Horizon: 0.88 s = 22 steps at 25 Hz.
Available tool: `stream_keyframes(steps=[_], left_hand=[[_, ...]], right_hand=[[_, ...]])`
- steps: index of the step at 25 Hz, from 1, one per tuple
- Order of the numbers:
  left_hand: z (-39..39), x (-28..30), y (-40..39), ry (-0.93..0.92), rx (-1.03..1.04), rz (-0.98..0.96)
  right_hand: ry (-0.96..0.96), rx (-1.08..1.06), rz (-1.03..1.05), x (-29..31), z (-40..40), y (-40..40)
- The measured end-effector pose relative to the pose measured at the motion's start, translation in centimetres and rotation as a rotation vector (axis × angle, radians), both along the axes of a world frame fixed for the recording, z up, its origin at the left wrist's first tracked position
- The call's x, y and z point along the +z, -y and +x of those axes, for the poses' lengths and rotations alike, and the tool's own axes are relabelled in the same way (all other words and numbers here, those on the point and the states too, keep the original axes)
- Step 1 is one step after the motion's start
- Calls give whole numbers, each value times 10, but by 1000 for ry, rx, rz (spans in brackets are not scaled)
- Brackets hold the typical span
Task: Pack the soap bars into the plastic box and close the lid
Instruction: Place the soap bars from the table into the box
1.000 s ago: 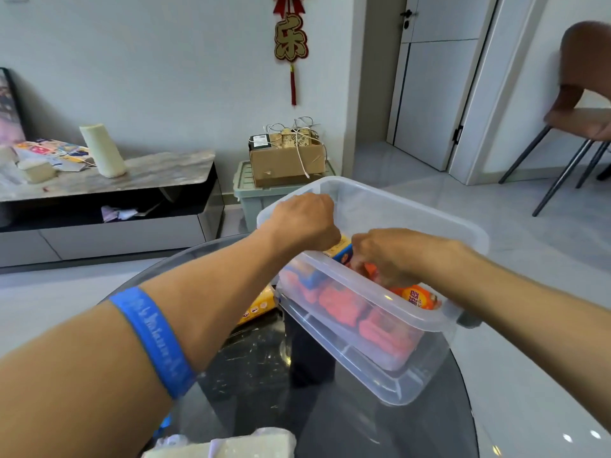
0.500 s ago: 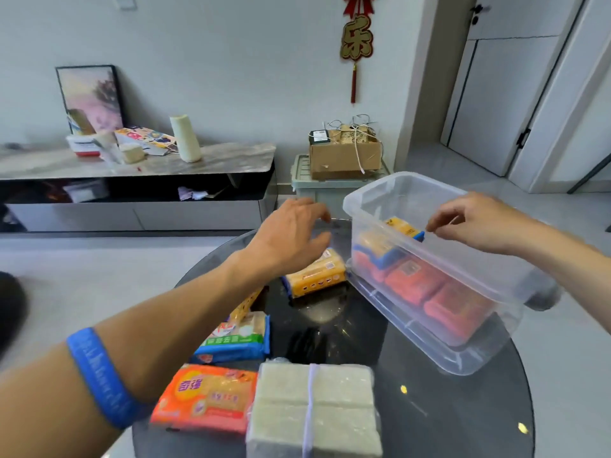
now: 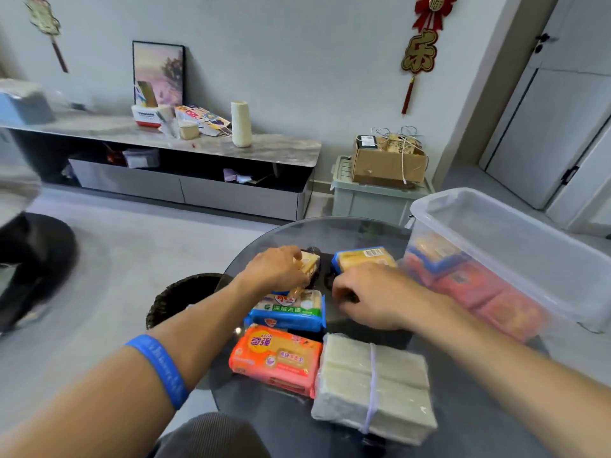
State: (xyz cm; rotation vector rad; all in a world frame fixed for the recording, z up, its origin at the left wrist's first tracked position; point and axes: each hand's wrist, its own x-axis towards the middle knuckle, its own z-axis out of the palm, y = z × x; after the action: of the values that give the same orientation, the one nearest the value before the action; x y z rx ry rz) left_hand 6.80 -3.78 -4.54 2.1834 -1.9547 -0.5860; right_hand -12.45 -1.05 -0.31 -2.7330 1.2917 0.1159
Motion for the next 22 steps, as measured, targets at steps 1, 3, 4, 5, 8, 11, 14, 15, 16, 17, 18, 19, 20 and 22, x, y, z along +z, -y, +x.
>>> stream_keyframes(steps=[1, 3, 4, 5, 8, 11, 14, 15, 16, 17, 18, 19, 20, 22], left_hand=[[3, -3, 1, -36, 21, -21], [5, -6, 0, -38, 42, -59], [9, -8, 2, -17, 37, -68], [15, -11, 2, -4, 36, -74], [31, -17, 1, -103, 67, -64], [30, -16, -2, -219, 93, -90], [28, 6, -3, -206, 127, -205], [28, 18, -3, -214, 138, -238], [24, 33, -4, -233, 137, -259], [17, 46, -4, -250, 126, -277], [8, 59, -3, -256, 114, -300], [-2, 68, 0, -261, 104, -325], [-15, 78, 1, -264, 85, -350], [-51, 95, 7, -298, 27, -391]], right_hand=[[-17, 16, 16, -17, 15, 1], [-15, 23, 24, -37, 35, 3], [9, 14, 29, -44, 44, 6], [44, 2, 50, -49, 52, 8], [128, -21, 143, -58, 63, 13], [128, 11, 58, -47, 63, 6], [75, 59, -145, -5, 47, -1], [83, 41, -153, 13, 36, -2], [102, 9, -137, 32, 20, -3], [121, -22, -126, 50, 0, -3], [134, -52, -136, 66, -22, -3], [149, -78, -165, 80, -44, -1], [177, -105, -204, 93, -67, 1], [249, -163, -276, 116, -118, 4]])
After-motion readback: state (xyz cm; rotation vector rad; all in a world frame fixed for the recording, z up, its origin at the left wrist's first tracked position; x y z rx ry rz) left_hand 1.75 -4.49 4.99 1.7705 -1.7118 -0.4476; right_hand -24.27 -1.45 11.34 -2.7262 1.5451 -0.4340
